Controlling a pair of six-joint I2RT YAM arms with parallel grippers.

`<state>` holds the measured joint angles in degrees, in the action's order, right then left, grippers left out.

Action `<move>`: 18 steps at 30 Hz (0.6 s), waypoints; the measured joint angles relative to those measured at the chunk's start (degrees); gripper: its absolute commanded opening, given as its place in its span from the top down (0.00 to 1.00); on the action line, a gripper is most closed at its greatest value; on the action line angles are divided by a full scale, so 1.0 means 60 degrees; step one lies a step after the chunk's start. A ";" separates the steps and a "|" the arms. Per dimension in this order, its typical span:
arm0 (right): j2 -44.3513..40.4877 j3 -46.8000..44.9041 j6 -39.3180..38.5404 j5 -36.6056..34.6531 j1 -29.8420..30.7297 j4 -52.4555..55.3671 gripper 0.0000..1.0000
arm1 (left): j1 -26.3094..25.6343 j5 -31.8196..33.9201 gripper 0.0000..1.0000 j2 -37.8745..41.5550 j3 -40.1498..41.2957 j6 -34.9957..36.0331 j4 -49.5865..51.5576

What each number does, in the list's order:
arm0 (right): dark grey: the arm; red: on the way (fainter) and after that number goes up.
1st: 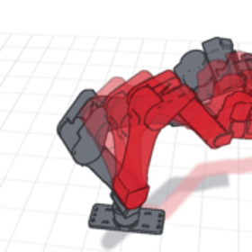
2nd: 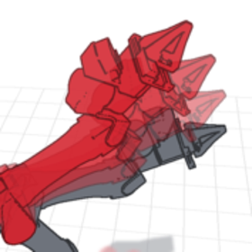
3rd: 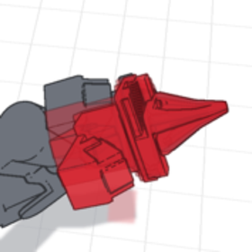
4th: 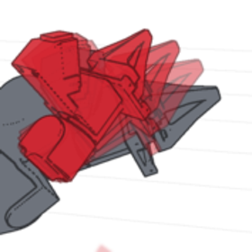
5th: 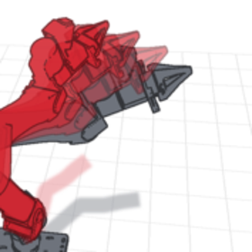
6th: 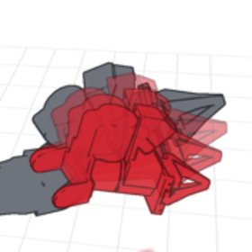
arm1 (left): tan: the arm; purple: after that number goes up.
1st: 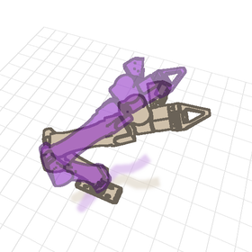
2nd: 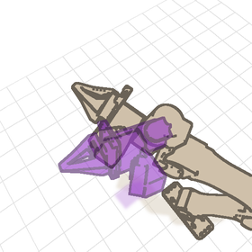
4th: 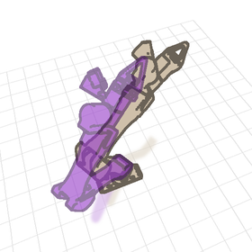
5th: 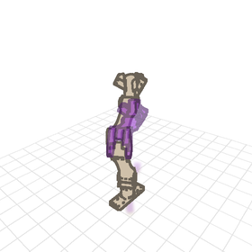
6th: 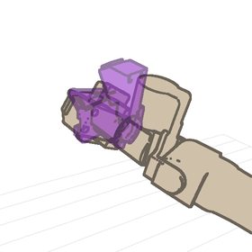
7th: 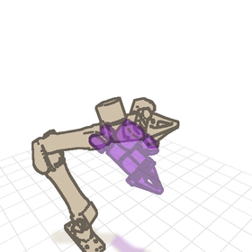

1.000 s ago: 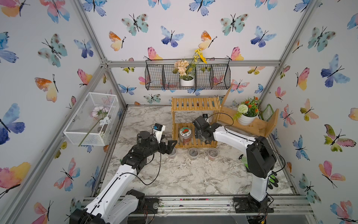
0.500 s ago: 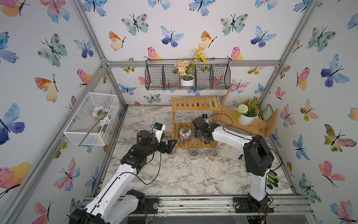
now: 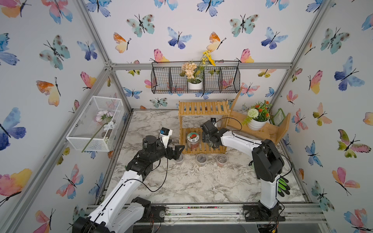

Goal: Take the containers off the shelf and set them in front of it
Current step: 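Pick up a container from the shelf.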

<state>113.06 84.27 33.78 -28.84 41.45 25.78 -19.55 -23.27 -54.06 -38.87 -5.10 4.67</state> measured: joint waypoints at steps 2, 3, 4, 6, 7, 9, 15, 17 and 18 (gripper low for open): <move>0.0000 -0.0007 -0.0058 0.0055 -0.0011 -0.0076 0.13 | 0.0000 -0.0004 0.01 0.0004 0.0000 0.0000 0.0004; 0.0000 -0.0018 -0.0066 0.0084 -0.0011 -0.0127 0.16 | 0.0000 0.0000 0.01 0.0004 0.0000 0.0000 0.0004; 0.0000 -0.0022 -0.0069 0.0109 -0.0011 -0.0164 0.18 | 0.0000 0.0000 0.01 0.0004 0.0000 0.0000 0.0007; 0.0000 -0.0040 -0.0095 0.0168 -0.0011 -0.0237 0.22 | 0.0000 0.0000 0.01 0.0004 0.0000 -0.0004 0.0022; 0.0000 -0.0047 -0.0098 0.0171 -0.0011 -0.0251 0.23 | 0.0000 0.0000 0.01 0.0007 0.0000 -0.0004 0.0033; -0.0004 -0.0073 -0.0102 0.0182 -0.0018 -0.0288 0.24 | 0.0000 -0.0004 0.01 0.0015 0.0000 -0.0004 0.0058; -0.0058 -0.0127 -0.0219 0.0226 -0.0018 -0.0353 0.27 | 0.0000 0.0000 0.01 0.0084 0.0000 -0.0011 0.0069; -0.0080 -0.0127 -0.0277 0.0306 -0.0018 -0.0339 0.28 | 0.0000 0.0000 0.01 0.0102 0.0000 -0.0015 0.0066; -0.0098 -0.0135 -0.0317 0.0342 -0.0018 -0.0335 0.28 | 0.0000 0.0000 0.01 0.0109 0.0000 -0.0015 0.0069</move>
<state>112.46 83.46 31.88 -26.79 41.34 23.77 -19.55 -23.27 -53.41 -38.87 -5.19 5.08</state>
